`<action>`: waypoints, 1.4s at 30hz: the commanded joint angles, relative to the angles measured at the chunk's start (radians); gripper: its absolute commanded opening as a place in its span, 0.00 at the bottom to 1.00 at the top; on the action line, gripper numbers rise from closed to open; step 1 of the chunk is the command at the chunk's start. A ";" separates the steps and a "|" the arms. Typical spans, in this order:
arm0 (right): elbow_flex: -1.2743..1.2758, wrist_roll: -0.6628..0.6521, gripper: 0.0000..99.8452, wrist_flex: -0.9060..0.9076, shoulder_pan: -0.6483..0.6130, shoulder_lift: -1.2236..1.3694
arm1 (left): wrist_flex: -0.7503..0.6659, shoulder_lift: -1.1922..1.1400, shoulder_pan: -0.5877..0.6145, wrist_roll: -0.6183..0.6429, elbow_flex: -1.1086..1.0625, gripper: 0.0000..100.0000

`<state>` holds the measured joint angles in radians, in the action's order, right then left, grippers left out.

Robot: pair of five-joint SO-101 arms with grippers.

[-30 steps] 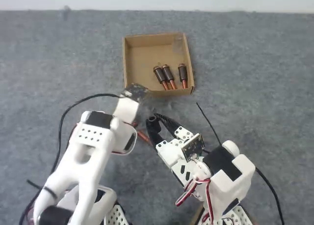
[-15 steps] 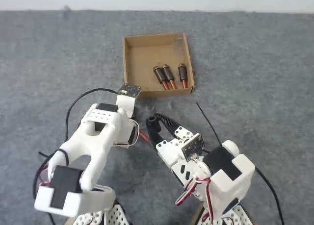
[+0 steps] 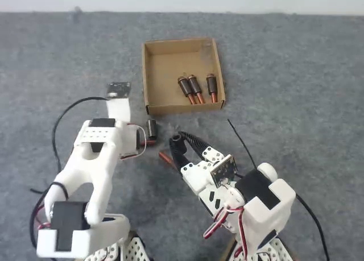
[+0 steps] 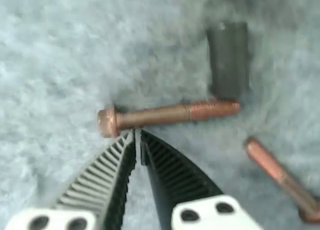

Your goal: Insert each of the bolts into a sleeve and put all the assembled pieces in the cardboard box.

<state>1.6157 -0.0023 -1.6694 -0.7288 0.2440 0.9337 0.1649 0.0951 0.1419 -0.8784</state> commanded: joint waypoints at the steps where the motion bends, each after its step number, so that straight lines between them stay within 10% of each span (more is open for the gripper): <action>1: -0.008 0.002 0.01 -0.002 0.021 -0.047 | -0.097 0.051 0.011 0.037 -0.013 0.02; 12: -0.005 0.002 0.01 -0.002 0.021 -0.047 | -0.387 0.037 0.008 0.040 -0.036 0.02; 26: -0.003 0.000 0.01 -0.002 0.021 -0.047 | -0.114 0.368 0.028 0.278 -0.036 0.01; 42: -0.003 0.000 0.01 -0.002 0.021 -0.047 | -0.282 0.245 0.028 0.539 -0.200 0.01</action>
<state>1.6157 -0.0023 -1.6694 -0.7288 0.2440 0.6697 0.4810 0.1227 0.6636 -1.1454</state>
